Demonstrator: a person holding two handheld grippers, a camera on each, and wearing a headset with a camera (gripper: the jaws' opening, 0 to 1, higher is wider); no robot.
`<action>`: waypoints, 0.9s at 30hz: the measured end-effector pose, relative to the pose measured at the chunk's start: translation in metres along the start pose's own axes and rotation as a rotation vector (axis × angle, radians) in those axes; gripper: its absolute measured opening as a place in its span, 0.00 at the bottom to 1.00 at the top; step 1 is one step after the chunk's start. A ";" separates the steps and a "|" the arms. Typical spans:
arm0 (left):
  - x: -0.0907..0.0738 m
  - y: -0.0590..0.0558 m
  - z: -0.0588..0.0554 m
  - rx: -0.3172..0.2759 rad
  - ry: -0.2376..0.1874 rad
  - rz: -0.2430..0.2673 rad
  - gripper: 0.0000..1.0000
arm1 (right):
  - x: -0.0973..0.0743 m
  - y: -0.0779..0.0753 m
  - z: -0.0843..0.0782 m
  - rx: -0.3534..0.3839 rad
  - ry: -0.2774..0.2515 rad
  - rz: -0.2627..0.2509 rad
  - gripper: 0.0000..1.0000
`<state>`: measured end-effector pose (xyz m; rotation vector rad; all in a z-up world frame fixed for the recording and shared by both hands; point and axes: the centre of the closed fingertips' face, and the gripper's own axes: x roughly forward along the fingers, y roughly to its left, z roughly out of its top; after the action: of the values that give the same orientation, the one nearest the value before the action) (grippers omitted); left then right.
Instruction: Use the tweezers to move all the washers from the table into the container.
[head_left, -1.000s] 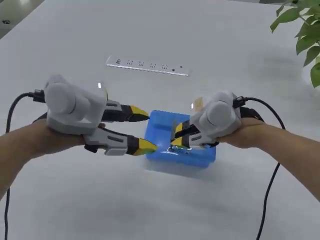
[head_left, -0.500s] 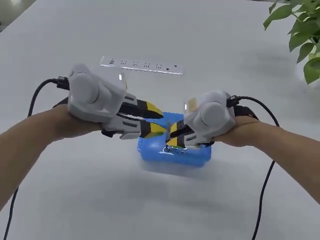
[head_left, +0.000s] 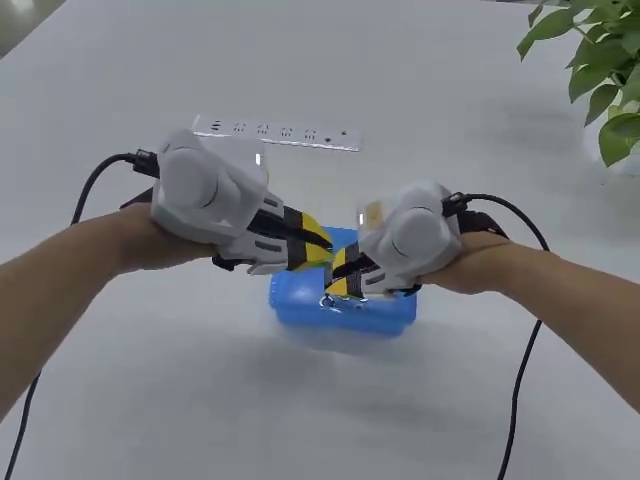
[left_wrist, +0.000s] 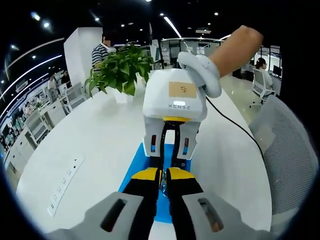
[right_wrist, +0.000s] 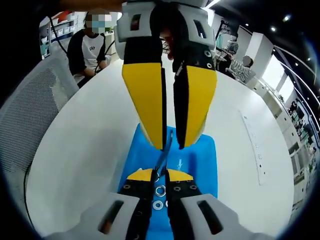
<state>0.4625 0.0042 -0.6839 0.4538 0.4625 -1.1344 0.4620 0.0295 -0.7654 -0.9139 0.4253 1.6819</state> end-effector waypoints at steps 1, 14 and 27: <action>0.000 0.000 0.000 0.001 0.001 -0.002 0.07 | 0.000 0.000 0.000 0.000 0.000 0.000 0.09; 0.001 -0.002 0.000 0.017 0.010 -0.018 0.05 | -0.001 0.001 0.000 -0.015 0.003 0.004 0.09; -0.002 -0.005 0.006 0.039 0.013 -0.031 0.05 | -0.006 0.002 0.002 -0.012 -0.007 0.007 0.11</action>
<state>0.4580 0.0005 -0.6790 0.4902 0.4608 -1.1723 0.4601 0.0262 -0.7600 -0.9160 0.4145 1.6953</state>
